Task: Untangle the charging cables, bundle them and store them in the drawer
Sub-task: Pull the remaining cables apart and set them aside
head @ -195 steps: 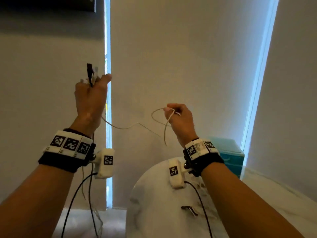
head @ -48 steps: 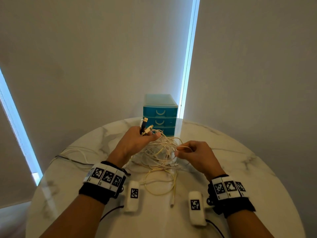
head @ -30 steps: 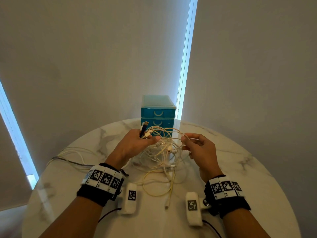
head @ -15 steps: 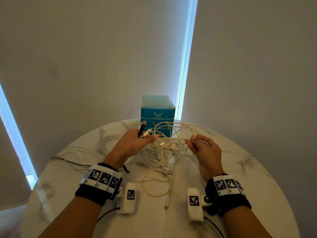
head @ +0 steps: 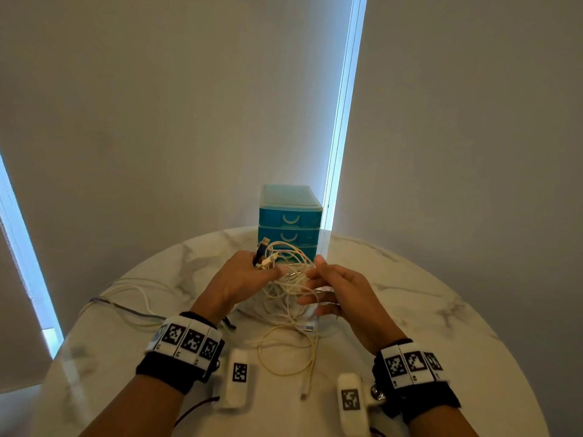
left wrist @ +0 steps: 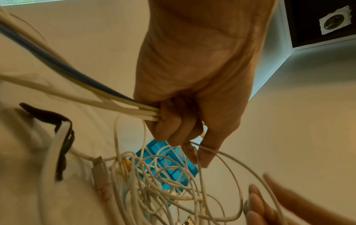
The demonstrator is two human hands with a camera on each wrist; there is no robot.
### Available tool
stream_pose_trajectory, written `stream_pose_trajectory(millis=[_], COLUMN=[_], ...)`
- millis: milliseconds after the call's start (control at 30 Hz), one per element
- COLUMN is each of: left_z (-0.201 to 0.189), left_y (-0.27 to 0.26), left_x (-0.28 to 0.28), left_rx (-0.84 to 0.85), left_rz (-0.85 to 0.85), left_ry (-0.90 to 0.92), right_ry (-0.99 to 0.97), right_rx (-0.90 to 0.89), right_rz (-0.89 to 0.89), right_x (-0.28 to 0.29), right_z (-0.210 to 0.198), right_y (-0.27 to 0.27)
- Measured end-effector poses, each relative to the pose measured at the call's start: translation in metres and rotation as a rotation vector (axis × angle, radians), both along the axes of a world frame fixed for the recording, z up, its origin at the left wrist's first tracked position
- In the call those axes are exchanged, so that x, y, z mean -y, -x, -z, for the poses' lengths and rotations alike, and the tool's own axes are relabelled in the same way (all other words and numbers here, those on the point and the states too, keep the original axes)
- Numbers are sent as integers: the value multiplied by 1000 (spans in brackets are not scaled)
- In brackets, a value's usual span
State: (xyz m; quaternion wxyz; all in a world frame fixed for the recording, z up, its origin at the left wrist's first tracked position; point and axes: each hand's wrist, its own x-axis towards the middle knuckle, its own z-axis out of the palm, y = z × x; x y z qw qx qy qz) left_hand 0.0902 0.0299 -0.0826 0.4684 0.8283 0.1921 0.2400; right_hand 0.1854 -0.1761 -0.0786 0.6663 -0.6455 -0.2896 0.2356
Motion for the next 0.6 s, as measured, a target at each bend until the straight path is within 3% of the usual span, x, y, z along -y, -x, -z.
stream_pose_trajectory(millis=[133,200,333,433,500,600], left_z=[6,7,0,-9,-13,-6], left_y=[-3,-4,-3,-1,0,-2], left_x=[-7,-9,-4,4,6,2], left_rx=[-38,-44,-13,142,244,139], left_rz=[8,5,-129,-213,-140,32], left_ry=[-26,-40,9,55,29,-107], right_ry=[-111,-100,16,67,91,112], right_rx=[12,54,65,40,41,29], right_rz=[372,457,269,135,104,60], right_x=[2,2,-6,-11,-12,-14], right_z=[12,18,29,29,28,29], right_y=[-18,-26,-26,-20,-18,-17])
